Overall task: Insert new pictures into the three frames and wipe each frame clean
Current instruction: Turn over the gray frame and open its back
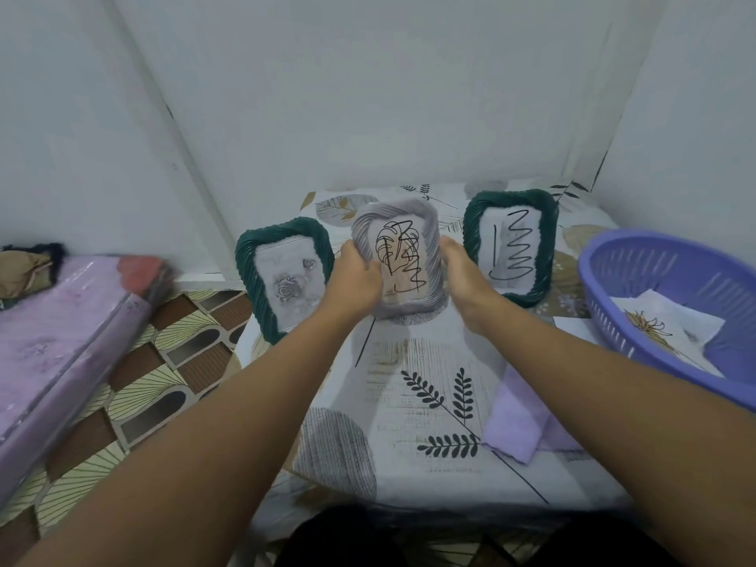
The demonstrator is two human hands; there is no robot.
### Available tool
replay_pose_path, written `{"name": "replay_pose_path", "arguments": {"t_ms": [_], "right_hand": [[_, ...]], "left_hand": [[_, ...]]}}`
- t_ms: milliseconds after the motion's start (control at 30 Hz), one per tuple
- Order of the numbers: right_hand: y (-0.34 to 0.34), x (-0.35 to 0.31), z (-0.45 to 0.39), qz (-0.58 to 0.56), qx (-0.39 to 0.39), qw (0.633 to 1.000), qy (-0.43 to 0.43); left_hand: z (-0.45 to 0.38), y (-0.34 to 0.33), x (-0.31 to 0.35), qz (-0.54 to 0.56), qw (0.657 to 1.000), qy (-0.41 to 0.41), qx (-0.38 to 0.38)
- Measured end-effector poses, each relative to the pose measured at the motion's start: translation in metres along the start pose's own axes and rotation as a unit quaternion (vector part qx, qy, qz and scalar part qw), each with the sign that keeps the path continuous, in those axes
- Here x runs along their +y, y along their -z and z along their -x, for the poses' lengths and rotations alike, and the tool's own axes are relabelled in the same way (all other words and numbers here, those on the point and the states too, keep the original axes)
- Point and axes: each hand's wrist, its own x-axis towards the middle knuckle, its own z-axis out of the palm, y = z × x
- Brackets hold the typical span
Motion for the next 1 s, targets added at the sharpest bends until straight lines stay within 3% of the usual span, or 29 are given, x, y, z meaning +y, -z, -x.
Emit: {"name": "replay_pose_path", "arguments": {"t_ms": [133,300,500,633,1000], "right_hand": [[0.001,0.004,-0.009,-0.028,-0.016,0.999,-0.026],[0.01,0.011,0.001,-0.052,0.01,0.998,-0.012],[0.023,0.025,0.029,-0.082,0.077,0.993,0.022],[0.025,0.035,0.049,-0.12,0.048,0.992,0.013],[0.021,0.047,0.075,-0.137,-0.003,0.99,-0.029]], "left_hand": [[-0.009,-0.002,0.001,0.06,0.995,0.07,-0.029],[-0.001,-0.001,0.001,0.081,0.996,0.043,-0.01],[0.039,0.014,0.003,0.161,0.985,0.022,-0.061],[0.064,0.023,-0.004,0.182,0.978,0.033,-0.1],[0.101,0.032,-0.013,0.199,0.974,0.049,-0.099]]}}
